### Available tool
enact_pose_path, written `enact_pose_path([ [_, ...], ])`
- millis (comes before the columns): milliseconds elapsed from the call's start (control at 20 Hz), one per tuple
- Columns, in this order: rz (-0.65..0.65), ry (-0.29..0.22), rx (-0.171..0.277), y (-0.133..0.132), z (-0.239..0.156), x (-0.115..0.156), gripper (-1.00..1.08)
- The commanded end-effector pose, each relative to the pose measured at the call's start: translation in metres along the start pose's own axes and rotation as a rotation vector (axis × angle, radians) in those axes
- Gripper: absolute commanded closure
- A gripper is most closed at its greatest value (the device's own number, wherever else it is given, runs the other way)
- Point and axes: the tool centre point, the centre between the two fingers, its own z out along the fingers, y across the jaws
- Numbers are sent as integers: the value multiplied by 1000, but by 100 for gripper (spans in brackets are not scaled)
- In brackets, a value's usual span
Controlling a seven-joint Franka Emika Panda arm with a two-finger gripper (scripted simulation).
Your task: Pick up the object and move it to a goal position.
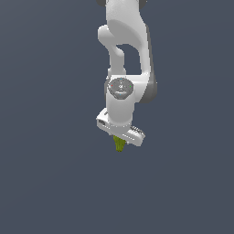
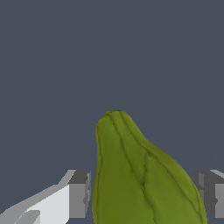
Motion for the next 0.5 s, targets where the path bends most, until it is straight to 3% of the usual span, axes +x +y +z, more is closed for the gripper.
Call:
enact_pose_path([
  [0,0,2,1,6,-25,11,108],
  [450,0,3,1,27,-114,52,108],
])
